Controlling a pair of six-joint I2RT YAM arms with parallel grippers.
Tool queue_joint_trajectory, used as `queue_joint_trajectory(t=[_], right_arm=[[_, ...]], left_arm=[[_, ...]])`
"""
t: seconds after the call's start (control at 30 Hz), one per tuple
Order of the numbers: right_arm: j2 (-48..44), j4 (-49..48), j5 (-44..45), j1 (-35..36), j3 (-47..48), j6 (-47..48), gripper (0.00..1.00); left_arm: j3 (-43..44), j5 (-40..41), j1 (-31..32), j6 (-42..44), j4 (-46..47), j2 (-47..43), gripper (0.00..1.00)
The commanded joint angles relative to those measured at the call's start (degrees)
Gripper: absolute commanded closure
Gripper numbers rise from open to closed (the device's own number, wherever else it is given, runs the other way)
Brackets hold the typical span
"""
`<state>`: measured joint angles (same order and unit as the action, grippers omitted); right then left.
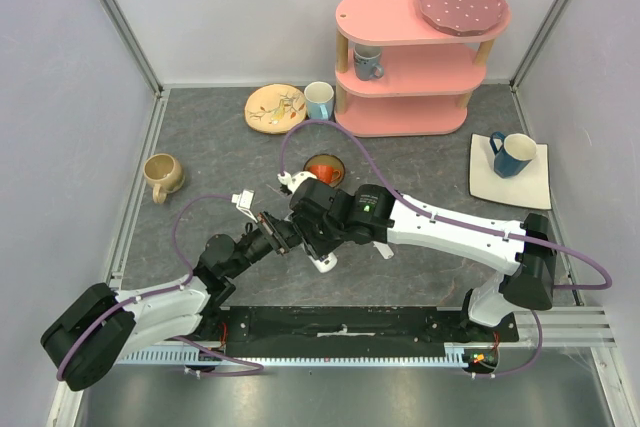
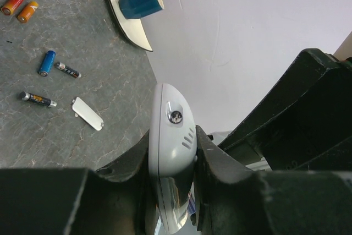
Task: Load the batteries into the remote control
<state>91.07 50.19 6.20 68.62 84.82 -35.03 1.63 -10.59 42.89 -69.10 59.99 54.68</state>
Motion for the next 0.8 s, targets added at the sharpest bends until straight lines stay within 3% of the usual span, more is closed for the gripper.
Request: queue_joint_trajectory(t=[0.0,0.47,0.57,0.63,0.7,0.77], right_arm=[[-1.42,0.07,2.42,-0.42,2.55,-0.31,0.6],[-10.28,8.43,6.26,-0.42,6.69,1.1,0.56],[-17.57,1.87,12.67,-0.33,-2.52,1.36,0.56],[-26.17,-10.86,12.7,-0.42,-15.47,2.76,0.53],[-34.24,-23.49,9.64,-0.5,-23.08,2.94,0.46],[-37.61,-27.5,7.53,-0.85,-29.17,3.47,0.33]], left_arm=[[-2.33,-0.57,0.44,1.42,2.24,-0.8,0.98],[-1.81,0.39,0.35,2.13,0.75,-1.41,0.98],[-1.81,-0.3,0.17,1.43,2.06,-1.85,0.98],[-1.89,-1.79,0.09,0.64,4.08,-1.85,0.98],[-2.15,-4.78,-0.44,-0.76,6.88,-1.85,0.98],[-3.03,-6.71,-0.62,-2.08,8.91,-2.03,0.98]])
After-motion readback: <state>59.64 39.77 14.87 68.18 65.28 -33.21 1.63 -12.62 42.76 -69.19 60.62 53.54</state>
